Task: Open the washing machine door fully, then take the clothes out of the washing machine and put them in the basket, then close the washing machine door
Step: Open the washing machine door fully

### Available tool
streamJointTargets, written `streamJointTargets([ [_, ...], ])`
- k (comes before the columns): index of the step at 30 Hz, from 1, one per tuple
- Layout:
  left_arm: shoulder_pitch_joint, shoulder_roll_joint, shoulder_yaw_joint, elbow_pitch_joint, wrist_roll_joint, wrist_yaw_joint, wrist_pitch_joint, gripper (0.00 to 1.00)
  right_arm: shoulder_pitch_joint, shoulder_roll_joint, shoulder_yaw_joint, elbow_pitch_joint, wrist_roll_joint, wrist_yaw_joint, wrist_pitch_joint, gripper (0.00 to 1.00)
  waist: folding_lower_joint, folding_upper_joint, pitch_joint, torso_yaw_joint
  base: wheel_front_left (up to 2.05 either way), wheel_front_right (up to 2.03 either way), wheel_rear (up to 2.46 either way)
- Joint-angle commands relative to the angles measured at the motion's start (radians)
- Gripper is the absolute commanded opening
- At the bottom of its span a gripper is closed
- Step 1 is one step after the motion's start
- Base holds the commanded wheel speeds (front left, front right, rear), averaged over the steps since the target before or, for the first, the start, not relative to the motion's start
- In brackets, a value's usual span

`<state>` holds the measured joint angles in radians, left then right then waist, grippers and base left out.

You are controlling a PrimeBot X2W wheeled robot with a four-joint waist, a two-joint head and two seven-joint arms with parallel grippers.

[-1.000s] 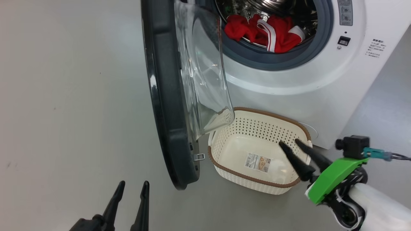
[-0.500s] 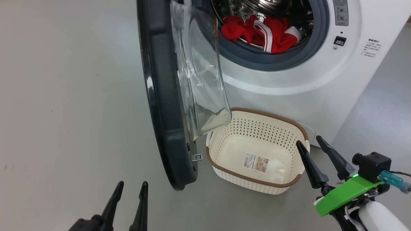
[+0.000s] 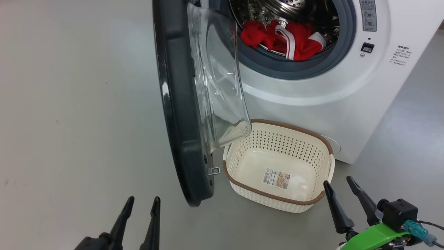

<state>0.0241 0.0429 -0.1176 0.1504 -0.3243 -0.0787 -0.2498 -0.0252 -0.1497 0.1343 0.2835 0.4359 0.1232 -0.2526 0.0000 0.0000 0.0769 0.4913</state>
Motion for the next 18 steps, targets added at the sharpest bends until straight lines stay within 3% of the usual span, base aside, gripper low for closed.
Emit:
streamJointTargets([
  [1,-0.002,0.007,0.036,-0.019,0.011,-0.002,-0.012,1.0,0.003,0.001,0.004,-0.009,-0.011,0.008,-0.009,1.0,0.0,0.0,-0.001,-0.003,0.0,0.0,0.0],
  [17,-0.015,0.007,0.044,-0.02,-0.003,0.004,-0.012,1.0,-0.004,0.017,-0.012,0.002,-0.035,0.008,-0.009,1.0,0.0,0.0,0.001,-0.011,0.0,0.0,0.0],
  [18,-0.018,0.007,0.046,-0.02,-0.004,0.006,-0.012,0.9,-0.004,0.017,-0.012,0.001,-0.037,0.008,-0.009,1.0,0.0,0.0,0.001,-0.01,0.0,0.0,0.0],
])
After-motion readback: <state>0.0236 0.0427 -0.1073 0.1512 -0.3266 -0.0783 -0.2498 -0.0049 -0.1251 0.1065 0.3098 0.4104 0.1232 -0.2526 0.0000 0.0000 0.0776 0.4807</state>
